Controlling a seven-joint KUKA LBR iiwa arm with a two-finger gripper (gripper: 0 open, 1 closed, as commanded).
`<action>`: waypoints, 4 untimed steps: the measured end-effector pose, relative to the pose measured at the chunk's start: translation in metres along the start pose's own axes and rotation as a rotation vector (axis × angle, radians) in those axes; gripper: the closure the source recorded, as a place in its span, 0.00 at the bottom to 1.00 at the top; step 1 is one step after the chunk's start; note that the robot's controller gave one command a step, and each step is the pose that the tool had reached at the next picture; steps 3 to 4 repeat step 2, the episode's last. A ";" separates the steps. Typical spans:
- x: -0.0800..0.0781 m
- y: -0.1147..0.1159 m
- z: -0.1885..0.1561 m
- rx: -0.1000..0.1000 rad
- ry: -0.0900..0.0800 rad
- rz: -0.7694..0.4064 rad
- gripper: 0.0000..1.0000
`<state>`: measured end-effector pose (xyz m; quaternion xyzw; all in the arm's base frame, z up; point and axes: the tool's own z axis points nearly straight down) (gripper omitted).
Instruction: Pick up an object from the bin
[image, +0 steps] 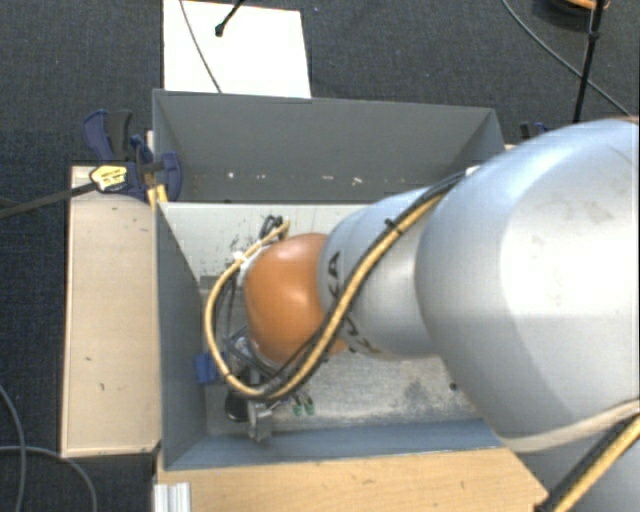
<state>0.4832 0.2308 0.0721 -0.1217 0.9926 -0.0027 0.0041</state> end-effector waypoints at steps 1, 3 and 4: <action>0.000 -0.001 -0.001 0.000 0.000 0.006 1.00; -0.010 -0.015 -0.150 -0.008 -0.002 0.040 1.00; -0.010 -0.015 -0.150 -0.008 -0.002 0.040 1.00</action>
Offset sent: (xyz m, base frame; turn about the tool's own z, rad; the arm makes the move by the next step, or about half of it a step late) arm 0.0000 0.0000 0.0000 0.0000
